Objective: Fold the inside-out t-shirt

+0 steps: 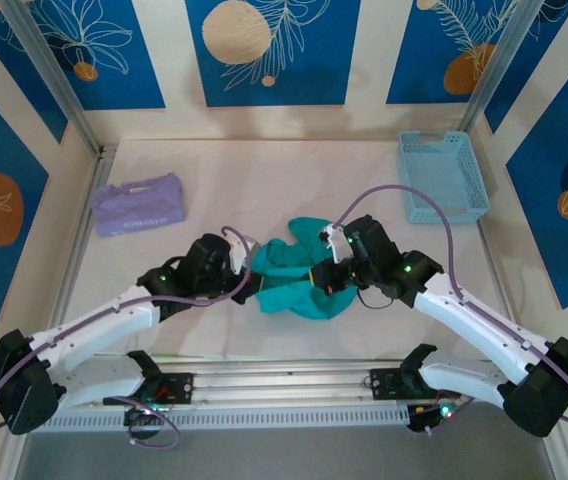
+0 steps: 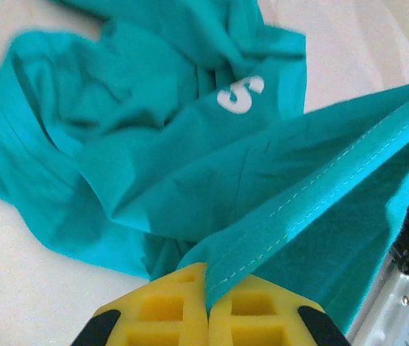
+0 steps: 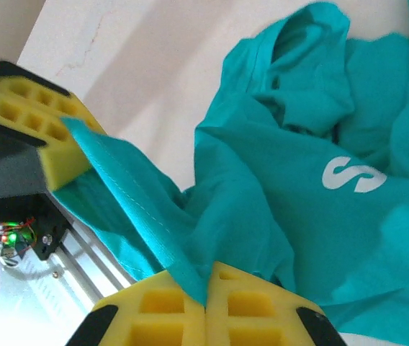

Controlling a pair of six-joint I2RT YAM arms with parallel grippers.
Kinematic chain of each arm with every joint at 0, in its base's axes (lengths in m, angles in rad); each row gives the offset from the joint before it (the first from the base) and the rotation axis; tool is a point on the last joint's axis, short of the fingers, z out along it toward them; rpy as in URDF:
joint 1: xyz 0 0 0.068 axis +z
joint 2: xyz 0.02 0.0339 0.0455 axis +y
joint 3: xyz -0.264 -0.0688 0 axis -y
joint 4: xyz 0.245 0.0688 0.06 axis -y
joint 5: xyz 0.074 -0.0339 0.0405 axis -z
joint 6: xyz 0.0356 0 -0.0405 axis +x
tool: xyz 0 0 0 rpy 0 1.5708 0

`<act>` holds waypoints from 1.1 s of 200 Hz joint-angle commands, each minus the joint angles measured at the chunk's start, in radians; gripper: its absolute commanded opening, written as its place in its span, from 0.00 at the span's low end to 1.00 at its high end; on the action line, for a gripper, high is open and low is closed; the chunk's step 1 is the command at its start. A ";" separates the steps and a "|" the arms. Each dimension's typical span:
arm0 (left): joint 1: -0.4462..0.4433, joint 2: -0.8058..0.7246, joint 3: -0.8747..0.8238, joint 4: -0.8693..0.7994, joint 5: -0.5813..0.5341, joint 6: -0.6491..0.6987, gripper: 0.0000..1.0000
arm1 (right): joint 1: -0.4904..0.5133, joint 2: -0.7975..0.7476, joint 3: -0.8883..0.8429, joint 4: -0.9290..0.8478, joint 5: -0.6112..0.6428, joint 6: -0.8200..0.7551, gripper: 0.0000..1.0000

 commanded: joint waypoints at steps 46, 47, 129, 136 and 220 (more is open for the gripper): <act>-0.082 -0.015 -0.086 -0.008 0.045 -0.066 0.41 | 0.043 -0.035 -0.085 -0.132 0.089 0.122 0.38; -0.081 -0.015 -0.083 -0.009 0.044 -0.063 0.42 | 0.042 -0.036 -0.082 -0.131 0.089 0.119 0.38; 0.183 0.173 0.099 0.046 -0.078 0.005 0.76 | -0.144 0.211 0.105 0.119 0.287 -0.074 0.60; 0.202 0.231 0.128 0.042 -0.084 0.016 0.76 | -0.151 0.265 0.125 0.135 0.306 -0.081 0.63; 0.224 0.773 0.444 0.083 -0.140 0.095 0.51 | -0.193 0.690 0.270 0.256 0.324 -0.105 0.35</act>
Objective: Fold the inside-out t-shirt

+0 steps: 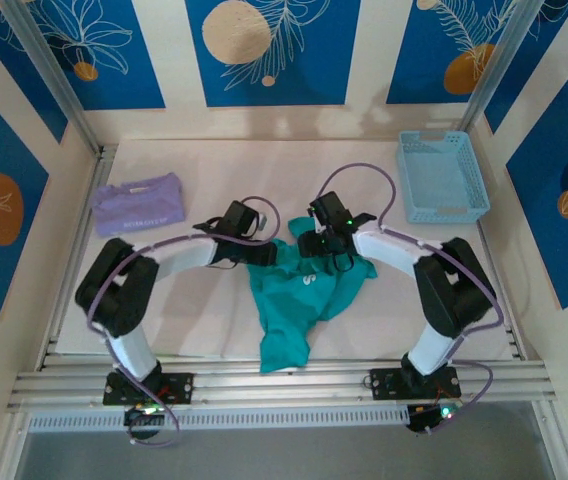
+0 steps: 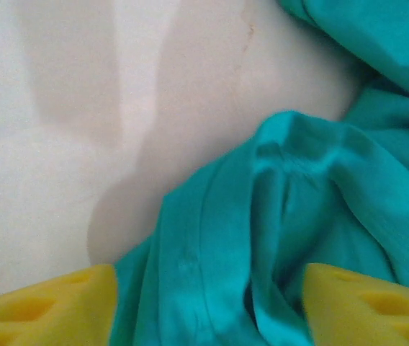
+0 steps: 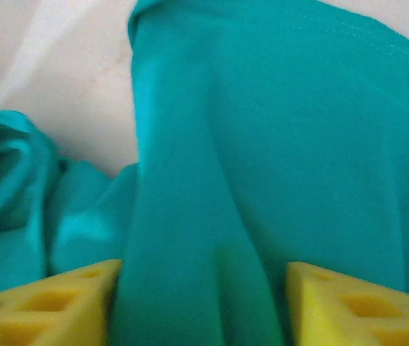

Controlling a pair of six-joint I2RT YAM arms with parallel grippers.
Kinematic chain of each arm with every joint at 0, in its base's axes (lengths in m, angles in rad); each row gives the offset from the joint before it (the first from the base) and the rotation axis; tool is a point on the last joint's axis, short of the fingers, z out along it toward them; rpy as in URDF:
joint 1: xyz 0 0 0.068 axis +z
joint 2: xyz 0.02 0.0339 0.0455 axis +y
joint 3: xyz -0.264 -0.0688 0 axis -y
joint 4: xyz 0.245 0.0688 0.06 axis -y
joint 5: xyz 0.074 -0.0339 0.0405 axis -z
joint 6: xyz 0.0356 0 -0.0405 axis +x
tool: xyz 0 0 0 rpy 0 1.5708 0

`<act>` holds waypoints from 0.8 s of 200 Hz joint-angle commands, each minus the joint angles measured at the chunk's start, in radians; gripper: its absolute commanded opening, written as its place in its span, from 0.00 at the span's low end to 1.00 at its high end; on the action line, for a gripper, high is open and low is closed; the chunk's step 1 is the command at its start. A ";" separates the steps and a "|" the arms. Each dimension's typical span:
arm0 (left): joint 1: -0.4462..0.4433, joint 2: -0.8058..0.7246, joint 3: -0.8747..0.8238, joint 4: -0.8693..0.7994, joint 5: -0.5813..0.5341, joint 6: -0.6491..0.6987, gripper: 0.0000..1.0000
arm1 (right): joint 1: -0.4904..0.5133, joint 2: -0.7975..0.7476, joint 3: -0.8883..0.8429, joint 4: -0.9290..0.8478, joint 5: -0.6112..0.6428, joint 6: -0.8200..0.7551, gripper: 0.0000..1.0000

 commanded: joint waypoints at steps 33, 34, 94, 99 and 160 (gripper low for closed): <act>0.052 0.070 0.138 0.072 0.018 0.032 0.00 | -0.082 -0.070 0.110 0.085 0.026 -0.110 0.03; 0.054 0.068 0.143 0.072 0.020 0.032 0.00 | -0.084 -0.073 0.114 0.086 0.024 -0.114 0.03; 0.151 -0.281 0.349 0.007 0.068 0.080 0.00 | -0.163 -0.370 0.322 0.050 -0.077 -0.255 0.00; 0.151 -0.324 0.332 0.012 0.070 0.077 0.00 | -0.162 -0.404 0.308 0.049 -0.081 -0.253 0.00; 0.151 -0.783 -0.221 0.005 0.061 0.035 0.00 | -0.142 -0.840 -0.256 -0.052 0.051 -0.015 0.20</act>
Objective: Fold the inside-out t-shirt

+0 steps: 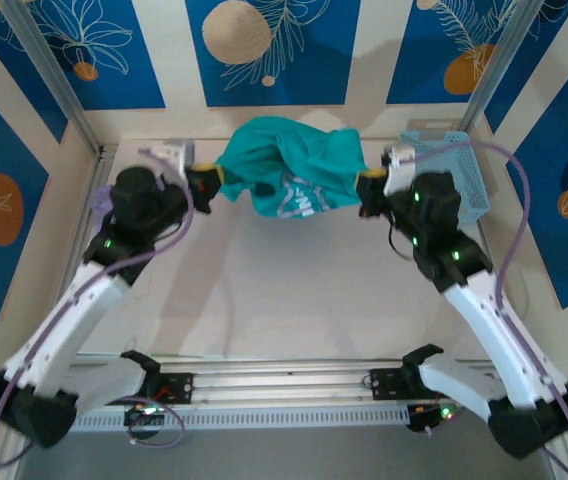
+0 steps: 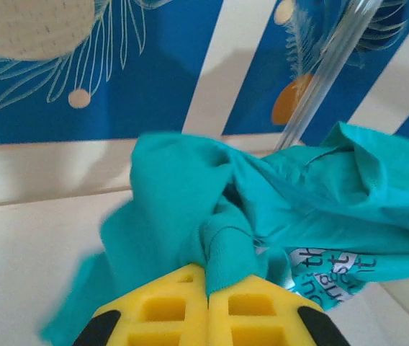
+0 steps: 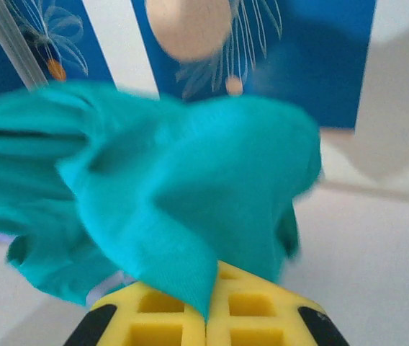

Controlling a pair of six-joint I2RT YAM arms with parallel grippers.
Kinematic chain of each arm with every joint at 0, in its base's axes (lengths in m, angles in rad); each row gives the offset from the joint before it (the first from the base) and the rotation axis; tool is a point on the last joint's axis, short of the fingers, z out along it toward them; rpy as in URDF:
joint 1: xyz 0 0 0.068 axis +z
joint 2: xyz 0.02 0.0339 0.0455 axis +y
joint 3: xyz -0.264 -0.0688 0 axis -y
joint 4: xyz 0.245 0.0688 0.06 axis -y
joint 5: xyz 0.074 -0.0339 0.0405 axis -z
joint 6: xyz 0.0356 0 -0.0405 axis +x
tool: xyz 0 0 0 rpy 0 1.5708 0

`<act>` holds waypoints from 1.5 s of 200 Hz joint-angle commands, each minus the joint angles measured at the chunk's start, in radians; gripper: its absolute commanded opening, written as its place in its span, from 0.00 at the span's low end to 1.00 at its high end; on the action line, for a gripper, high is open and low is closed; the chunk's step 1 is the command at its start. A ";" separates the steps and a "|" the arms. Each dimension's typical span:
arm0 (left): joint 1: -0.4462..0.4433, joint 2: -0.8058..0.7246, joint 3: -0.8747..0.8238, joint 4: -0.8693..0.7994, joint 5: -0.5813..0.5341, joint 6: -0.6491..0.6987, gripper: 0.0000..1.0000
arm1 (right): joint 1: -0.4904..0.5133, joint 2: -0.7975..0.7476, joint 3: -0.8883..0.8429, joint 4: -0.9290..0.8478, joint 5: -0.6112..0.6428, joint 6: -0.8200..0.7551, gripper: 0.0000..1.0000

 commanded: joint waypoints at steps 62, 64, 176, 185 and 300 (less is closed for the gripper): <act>-0.002 -0.005 -0.485 -0.145 -0.078 -0.096 0.04 | 0.146 -0.012 -0.406 -0.132 0.002 0.210 0.53; -0.002 -0.003 -0.486 -0.145 -0.077 -0.098 0.04 | 0.160 -0.005 -0.402 -0.123 0.008 0.204 0.53; -0.004 -0.060 -0.442 -0.192 -0.064 -0.076 0.00 | 0.312 0.774 -0.047 0.207 0.052 -0.060 0.63; -0.004 -0.065 -0.441 -0.200 -0.069 -0.071 0.00 | 0.299 0.814 -0.019 0.218 0.033 -0.060 0.62; -0.001 -0.153 -0.249 -0.234 0.012 -0.080 0.00 | 0.202 0.238 0.131 -0.180 -0.198 -0.081 0.00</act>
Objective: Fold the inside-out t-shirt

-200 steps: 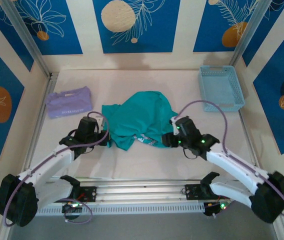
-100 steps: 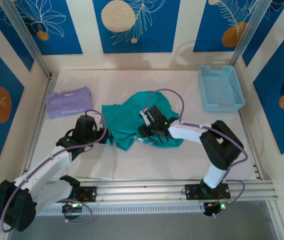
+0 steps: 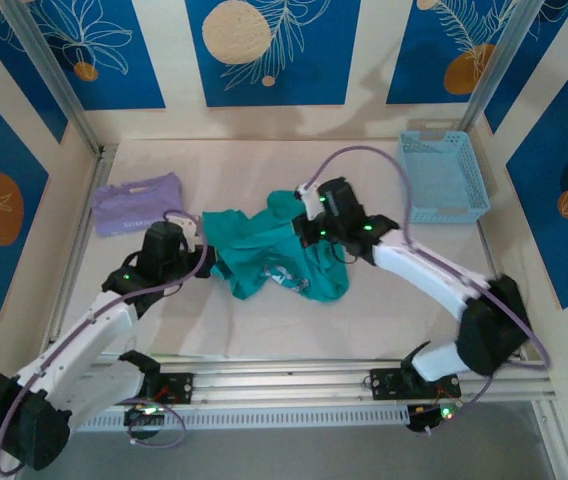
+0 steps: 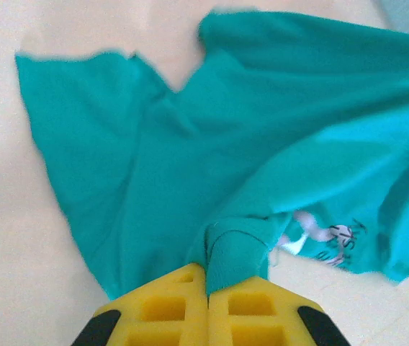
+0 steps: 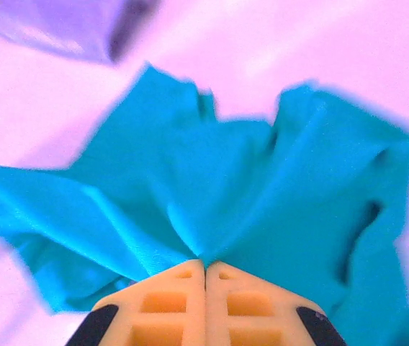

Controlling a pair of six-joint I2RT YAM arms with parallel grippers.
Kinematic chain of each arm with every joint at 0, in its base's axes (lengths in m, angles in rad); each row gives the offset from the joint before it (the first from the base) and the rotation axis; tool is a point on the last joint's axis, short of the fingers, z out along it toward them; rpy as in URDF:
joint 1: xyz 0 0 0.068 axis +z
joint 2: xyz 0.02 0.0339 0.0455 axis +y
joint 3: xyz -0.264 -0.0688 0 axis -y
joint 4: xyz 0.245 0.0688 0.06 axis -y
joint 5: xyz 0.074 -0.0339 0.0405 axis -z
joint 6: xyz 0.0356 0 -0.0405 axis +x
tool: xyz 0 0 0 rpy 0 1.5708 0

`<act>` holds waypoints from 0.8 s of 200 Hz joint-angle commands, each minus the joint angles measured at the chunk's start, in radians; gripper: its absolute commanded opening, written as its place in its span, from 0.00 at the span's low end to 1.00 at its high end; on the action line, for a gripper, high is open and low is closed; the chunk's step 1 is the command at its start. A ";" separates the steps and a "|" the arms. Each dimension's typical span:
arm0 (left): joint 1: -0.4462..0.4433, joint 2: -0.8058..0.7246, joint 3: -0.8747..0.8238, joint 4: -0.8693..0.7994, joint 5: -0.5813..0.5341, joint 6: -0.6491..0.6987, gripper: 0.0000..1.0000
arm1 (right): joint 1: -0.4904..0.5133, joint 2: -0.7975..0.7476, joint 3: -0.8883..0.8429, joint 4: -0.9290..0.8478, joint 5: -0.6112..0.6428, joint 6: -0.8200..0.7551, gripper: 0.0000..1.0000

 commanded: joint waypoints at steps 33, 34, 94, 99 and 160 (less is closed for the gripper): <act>-0.002 -0.097 0.193 -0.026 0.118 0.017 0.00 | -0.055 -0.375 0.159 -0.314 -0.116 -0.004 0.00; -0.002 -0.097 0.195 -0.027 0.117 0.017 0.00 | -0.055 -0.378 0.161 -0.316 -0.116 -0.004 0.00; -0.002 -0.038 0.145 -0.071 -0.126 0.060 0.00 | -0.151 -0.246 -0.015 -0.279 0.020 0.085 0.00; -0.002 -0.023 0.133 -0.068 -0.132 0.063 0.00 | -0.152 -0.217 -0.027 -0.277 0.034 0.091 0.00; -0.001 0.072 0.026 0.005 -0.053 0.045 0.00 | -0.078 0.015 -0.102 -0.280 0.190 0.071 0.05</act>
